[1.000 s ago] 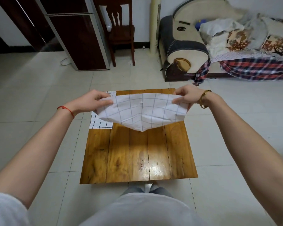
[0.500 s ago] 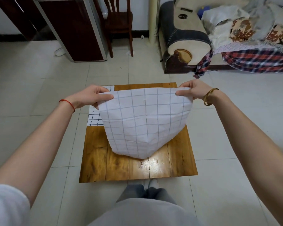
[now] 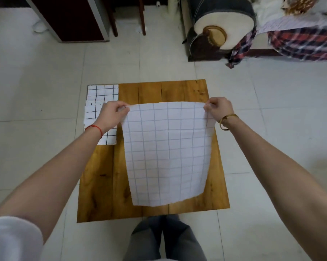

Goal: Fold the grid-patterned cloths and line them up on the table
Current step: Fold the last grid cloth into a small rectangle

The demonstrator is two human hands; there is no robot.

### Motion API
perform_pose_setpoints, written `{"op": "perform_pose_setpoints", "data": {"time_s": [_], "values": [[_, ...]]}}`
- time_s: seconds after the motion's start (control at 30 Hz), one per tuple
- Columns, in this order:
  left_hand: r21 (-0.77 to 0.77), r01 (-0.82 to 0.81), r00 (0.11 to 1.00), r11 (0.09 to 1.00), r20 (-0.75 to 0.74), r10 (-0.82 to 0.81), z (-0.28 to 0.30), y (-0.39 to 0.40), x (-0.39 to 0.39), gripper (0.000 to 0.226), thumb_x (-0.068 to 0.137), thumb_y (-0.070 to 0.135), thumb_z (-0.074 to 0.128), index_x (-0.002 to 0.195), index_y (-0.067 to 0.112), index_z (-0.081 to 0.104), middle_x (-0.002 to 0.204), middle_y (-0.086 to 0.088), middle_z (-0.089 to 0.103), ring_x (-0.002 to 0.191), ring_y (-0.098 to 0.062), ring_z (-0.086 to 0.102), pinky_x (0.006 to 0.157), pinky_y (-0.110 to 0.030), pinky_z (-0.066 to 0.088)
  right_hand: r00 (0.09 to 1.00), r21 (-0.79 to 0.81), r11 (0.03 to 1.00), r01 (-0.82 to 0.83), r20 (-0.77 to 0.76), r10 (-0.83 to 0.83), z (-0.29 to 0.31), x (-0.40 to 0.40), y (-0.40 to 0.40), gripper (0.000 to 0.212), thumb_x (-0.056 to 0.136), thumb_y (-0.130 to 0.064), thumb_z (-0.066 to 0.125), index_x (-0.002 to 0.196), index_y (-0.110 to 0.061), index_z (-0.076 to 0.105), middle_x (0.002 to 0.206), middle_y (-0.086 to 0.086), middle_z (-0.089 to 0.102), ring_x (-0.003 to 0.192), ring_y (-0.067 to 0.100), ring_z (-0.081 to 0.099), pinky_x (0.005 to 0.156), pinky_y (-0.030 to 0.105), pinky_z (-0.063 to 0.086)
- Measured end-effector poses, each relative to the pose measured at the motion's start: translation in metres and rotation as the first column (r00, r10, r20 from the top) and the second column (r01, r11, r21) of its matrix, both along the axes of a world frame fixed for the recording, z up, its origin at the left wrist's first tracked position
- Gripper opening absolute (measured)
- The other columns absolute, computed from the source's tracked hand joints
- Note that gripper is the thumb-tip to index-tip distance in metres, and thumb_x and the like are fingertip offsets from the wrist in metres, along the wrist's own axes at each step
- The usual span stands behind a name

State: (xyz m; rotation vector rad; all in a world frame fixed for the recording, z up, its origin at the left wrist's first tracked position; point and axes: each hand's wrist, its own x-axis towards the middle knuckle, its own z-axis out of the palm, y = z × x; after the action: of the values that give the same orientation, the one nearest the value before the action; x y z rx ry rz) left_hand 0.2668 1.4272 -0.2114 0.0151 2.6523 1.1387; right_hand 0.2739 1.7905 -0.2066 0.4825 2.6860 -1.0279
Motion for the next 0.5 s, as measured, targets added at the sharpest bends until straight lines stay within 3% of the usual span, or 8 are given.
{"op": "perform_pose_setpoints", "data": {"time_s": [0.13, 0.27, 0.5], "values": [[-0.032, 0.009, 0.999, 0.999, -0.035, -0.010, -0.039, 0.005, -0.016, 0.022, 0.096, 0.021, 0.057, 0.109, 0.010, 0.070, 0.101, -0.002, 0.068, 0.099, -0.017, 0.058, 0.089, -0.030, 0.048, 0.998, 0.013, 0.998, 0.067, 0.013, -0.067, -0.039, -0.012, -0.004, 0.020, 0.088, -0.016, 0.055, 0.099, -0.008, 0.069, 0.101, 0.009, 0.067, 0.098, 0.022, 0.060, 0.073, 0.018, 0.037], [-0.071, -0.014, 0.999, 0.997, -0.046, 0.011, -0.066, 0.007, -0.025, 0.026, 0.096, 0.022, 0.058, 0.113, 0.007, 0.070, 0.105, -0.007, 0.069, 0.098, -0.021, 0.061, 0.090, -0.031, 0.050, 0.998, 0.052, 0.997, 0.060, -0.019, -0.059, -0.070, -0.017, -0.005, 0.023, 0.091, -0.017, 0.055, 0.106, -0.005, 0.068, 0.108, 0.012, 0.069, 0.105, 0.025, 0.060, 0.078, 0.015, 0.036], [-0.100, 0.034, 0.994, 0.994, -0.101, -0.044, -0.091, 0.002, -0.016, 0.024, 0.096, 0.018, 0.058, 0.110, 0.002, 0.070, 0.107, -0.012, 0.071, 0.099, -0.023, 0.064, 0.086, -0.027, 0.048, 0.997, 0.139, 0.990, 0.023, -0.073, -0.013, -0.103, -0.009, -0.013, 0.019, 0.093, -0.018, 0.055, 0.100, -0.007, 0.069, 0.096, 0.013, 0.071, 0.091, 0.030, 0.063, 0.076, 0.027, 0.044]]}}
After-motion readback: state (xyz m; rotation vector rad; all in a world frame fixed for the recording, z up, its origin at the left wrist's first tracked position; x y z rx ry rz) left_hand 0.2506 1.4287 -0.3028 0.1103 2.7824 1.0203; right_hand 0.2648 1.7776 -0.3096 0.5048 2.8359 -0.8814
